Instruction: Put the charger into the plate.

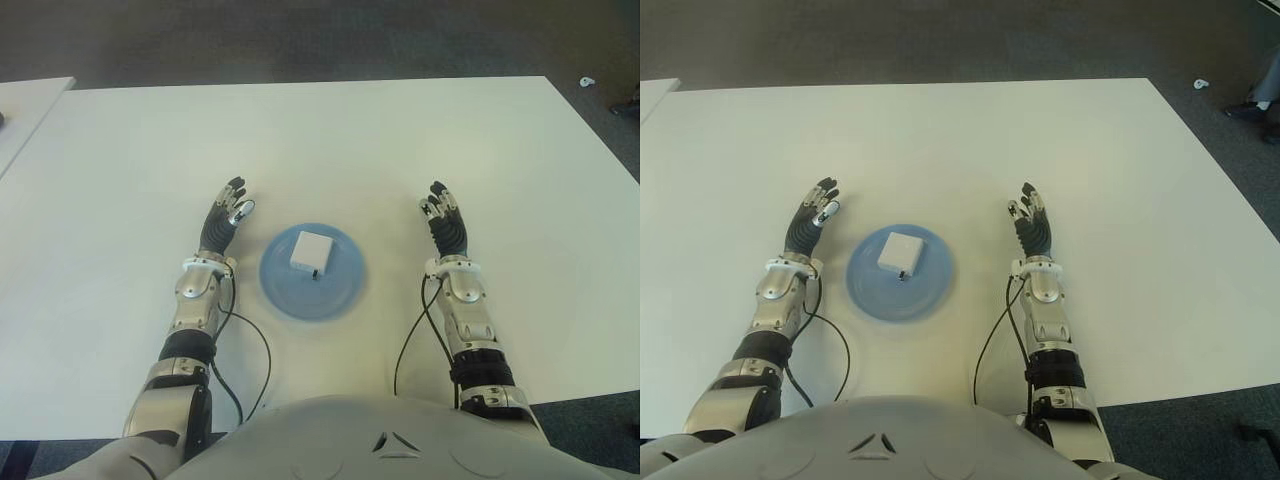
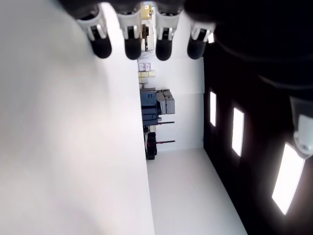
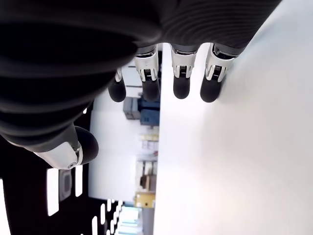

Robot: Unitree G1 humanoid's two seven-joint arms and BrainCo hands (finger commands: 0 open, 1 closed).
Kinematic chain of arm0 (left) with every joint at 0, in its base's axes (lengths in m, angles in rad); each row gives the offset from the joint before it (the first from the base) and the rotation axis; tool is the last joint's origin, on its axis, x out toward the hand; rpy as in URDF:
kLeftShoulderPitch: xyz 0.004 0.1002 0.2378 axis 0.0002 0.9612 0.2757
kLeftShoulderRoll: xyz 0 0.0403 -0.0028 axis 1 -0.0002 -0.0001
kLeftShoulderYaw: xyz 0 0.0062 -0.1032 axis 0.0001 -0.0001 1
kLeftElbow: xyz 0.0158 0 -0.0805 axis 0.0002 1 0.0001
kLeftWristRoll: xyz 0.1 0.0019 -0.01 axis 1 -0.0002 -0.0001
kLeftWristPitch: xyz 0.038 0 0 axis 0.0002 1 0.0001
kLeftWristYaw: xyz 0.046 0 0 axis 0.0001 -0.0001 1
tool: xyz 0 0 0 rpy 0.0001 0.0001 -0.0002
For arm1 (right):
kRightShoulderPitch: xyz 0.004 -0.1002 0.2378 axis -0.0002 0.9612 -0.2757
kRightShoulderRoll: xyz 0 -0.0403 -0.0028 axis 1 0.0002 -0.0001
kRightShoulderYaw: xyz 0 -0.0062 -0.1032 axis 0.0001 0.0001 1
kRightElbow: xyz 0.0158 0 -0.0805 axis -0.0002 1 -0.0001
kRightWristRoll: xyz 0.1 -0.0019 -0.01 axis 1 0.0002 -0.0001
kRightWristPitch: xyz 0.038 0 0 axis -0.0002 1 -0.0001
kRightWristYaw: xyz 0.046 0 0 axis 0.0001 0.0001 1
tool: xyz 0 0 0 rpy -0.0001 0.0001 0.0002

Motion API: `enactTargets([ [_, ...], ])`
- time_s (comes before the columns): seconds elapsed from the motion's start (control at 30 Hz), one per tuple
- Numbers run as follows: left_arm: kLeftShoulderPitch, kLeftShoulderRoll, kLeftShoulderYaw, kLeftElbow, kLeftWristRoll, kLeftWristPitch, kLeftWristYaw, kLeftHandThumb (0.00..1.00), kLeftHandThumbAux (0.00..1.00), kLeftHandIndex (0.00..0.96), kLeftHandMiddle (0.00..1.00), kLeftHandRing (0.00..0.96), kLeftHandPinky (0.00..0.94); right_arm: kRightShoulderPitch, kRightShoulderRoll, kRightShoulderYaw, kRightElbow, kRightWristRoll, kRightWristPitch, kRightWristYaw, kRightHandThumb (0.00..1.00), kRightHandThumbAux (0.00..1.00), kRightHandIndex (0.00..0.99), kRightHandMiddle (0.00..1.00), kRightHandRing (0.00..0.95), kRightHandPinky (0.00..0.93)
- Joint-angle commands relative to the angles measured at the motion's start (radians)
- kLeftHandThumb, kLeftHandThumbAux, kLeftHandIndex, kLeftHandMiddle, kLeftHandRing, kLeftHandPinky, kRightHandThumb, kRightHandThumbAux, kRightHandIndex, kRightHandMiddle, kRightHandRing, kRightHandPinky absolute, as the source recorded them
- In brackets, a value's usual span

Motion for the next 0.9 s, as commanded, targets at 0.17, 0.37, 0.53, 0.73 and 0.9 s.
enactTargets([
  [0.17,0.018,-0.029,0.007,0.082,-0.007,-0.016,0.02,0.06,0.43,0.0,0.0,0.0,0.0,0.012,-0.001,-0.01,0.013,-0.013,0.009,-0.022,0.036,0.533,0.0,0.0,0.0,0.0],
  [0.37,0.027,-0.049,0.023,0.086,-0.06,-0.024,-0.027,0.062,0.482,0.0,0.0,0.0,0.0,0.015,0.0,-0.011,0.013,-0.015,0.007,-0.031,0.05,0.556,0.0,0.0,0.0,0.0],
  [0.53,0.031,-0.075,0.042,0.085,-0.125,-0.021,-0.097,0.066,0.543,0.0,0.0,0.0,0.0,0.02,0.0,-0.011,0.009,-0.011,0.012,-0.028,0.056,0.558,0.0,0.0,0.0,0.0],
  [0.73,0.033,-0.103,0.043,0.079,-0.147,-0.026,-0.123,0.063,0.572,0.0,0.0,0.0,0.0,0.023,-0.008,-0.014,0.014,-0.014,0.006,-0.025,0.06,0.552,0.0,0.0,0.0,0.004],
  [0.9,0.04,-0.134,0.042,0.071,-0.156,-0.024,-0.121,0.054,0.578,0.0,0.0,0.0,0.0,0.025,-0.012,-0.014,0.014,-0.012,0.01,-0.02,0.06,0.554,0.0,0.0,0.0,0.0],
])
